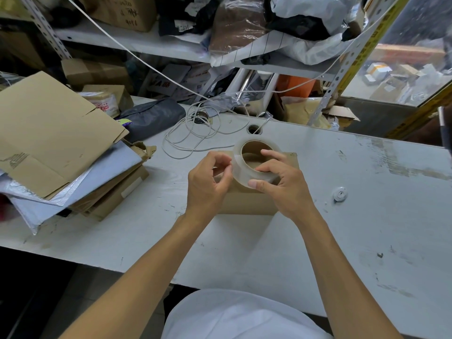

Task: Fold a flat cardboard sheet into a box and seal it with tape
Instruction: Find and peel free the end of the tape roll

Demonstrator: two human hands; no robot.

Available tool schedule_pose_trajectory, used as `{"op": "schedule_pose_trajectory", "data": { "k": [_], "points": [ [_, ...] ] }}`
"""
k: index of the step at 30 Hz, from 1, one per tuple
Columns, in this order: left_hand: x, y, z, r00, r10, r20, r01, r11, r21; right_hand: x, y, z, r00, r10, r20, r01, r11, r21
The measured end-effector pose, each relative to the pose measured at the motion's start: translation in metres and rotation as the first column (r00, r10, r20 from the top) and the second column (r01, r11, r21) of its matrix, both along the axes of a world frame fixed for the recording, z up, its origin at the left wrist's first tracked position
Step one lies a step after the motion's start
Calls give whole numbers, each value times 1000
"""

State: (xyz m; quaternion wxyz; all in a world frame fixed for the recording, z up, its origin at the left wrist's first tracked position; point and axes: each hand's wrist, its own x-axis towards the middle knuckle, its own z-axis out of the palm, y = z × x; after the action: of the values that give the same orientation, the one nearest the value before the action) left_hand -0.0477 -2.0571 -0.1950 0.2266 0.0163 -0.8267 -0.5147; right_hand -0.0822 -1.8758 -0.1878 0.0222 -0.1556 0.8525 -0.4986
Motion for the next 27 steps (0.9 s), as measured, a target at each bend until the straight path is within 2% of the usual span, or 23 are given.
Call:
{"op": "schedule_pose_trajectory", "data": {
  "k": [6, 12, 18, 27],
  "points": [
    [-2, -1, -3, 998, -7, -56, 10, 999, 48, -1, 1, 2, 1000, 4, 17, -4, 1000, -11],
    [-1, 9, -1, 988, 83, -127, -79, 996, 38, 0, 0, 2, 999, -34, 23, 35, 999, -12],
    [0, 8, -1, 993, 89, -73, -86, 995, 47, 1, 0, 0, 1000, -5, 12, 5, 1000, -2],
    [-6, 12, -4, 999, 26, -34, -29, 997, -78, 0, 3, -2, 1000, 23, -7, -23, 1000, 16]
  ]
}}
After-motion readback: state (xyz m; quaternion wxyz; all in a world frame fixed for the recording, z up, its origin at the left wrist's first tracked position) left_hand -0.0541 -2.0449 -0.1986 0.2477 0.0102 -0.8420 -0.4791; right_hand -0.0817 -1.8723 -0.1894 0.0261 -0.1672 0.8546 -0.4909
